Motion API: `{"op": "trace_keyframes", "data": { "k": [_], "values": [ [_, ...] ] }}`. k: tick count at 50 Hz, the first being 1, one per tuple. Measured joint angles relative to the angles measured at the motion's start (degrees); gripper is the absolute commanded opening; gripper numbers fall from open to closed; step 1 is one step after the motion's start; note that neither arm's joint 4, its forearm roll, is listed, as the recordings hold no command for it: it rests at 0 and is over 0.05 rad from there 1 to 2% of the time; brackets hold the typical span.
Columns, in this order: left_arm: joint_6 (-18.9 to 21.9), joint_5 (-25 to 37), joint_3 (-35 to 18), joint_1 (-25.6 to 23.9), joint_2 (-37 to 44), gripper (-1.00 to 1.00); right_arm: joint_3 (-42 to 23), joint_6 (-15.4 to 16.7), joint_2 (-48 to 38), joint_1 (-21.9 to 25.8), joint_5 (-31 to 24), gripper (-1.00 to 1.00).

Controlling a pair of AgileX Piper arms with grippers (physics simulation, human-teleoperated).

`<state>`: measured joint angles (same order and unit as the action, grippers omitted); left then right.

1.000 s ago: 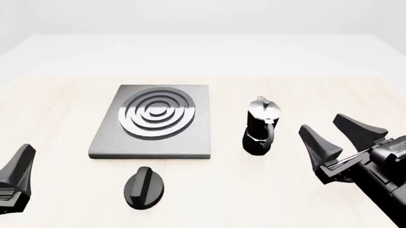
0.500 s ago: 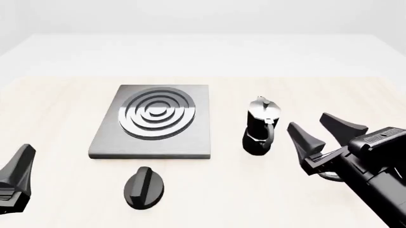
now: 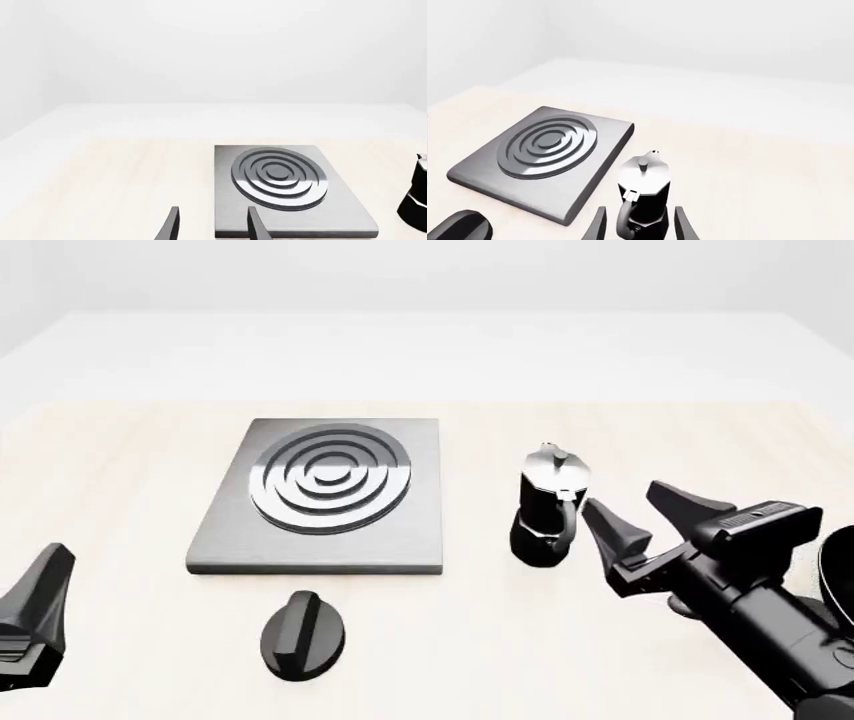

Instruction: Put the moka pot on the stove.

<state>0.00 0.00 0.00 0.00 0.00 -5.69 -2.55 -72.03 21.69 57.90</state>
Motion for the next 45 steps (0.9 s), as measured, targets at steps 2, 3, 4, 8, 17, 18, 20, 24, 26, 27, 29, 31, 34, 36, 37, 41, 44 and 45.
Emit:
{"op": "trace_keyframes", "data": {
  "k": [2,3,4,8,17,18,20,24,26,27,29,31,34,36,37,41,44,45],
  "values": [
    [0.0,0.0,0.0,0.0,0.0,1.0,-0.2,-0.1,-1.0,0.1,0.5,1.0],
    [0.0,0.0,0.0,0.0,0.0,1.0,-0.3,-0.1,-1.5,0.2,0.8,1.0],
    [0.0,0.0,0.0,0.0,0.0,1.0,-0.4,-0.2,-1.9,0.3,1.1,1.0],
    [0.0,0.0,0.0,0.0,0.0,1.0,-0.8,-0.3,-3.6,0.5,1.8,1.0],
    [0.0,0.0,0.0,0.0,0.0,1.0,-1.8,-0.9,-7.1,1.1,3.5,1.0],
    [0.0,0.0,0.0,0.0,0.0,1.0,-1.9,-0.9,-7.5,1.1,3.6,1.0],
    [0.0,0.0,0.0,0.0,0.0,1.0,-2.1,-1.1,-8.2,1.2,4.0,1.0],
    [0.0,0.0,0.0,0.0,0.0,1.0,-2.5,-1.5,-9.9,1.5,4.8,1.0],
    [0.0,0.0,0.0,0.0,0.0,1.0,-2.7,-1.7,-10.6,1.6,5.2,1.0],
    [0.0,0.0,0.0,0.0,0.0,1.0,-2.8,-1.8,-11.0,1.7,5.4,1.0],
    [0.0,0.0,0.0,0.0,0.0,1.0,-2.9,-2.0,-11.8,1.8,5.8,1.0],
    [0.0,0.0,0.0,0.0,0.0,1.0,-3.0,-2.2,-12.5,1.9,6.2,1.0],
    [0.0,0.0,0.0,0.0,0.0,1.0,-3.1,-2.5,-13.7,2.0,6.9,1.0],
    [0.0,0.0,0.0,0.0,0.0,1.0,-3.1,-2.7,-14.4,2.0,7.4,1.0],
    [0.0,0.0,0.0,0.0,0.0,1.0,-3.1,-2.9,-14.8,2.1,7.6,1.0],
    [0.0,0.0,0.0,0.0,0.0,1.0,-3.3,-3.3,-16.2,2.2,8.4,1.0],
    [0.0,0.0,0.0,0.0,0.0,1.0,-3.4,-3.6,-17.1,2.3,8.9,1.0],
    [0.0,0.0,0.0,0.0,0.0,1.0,-3.4,-3.6,-17.4,2.3,9.1,1.0]
  ]
}}
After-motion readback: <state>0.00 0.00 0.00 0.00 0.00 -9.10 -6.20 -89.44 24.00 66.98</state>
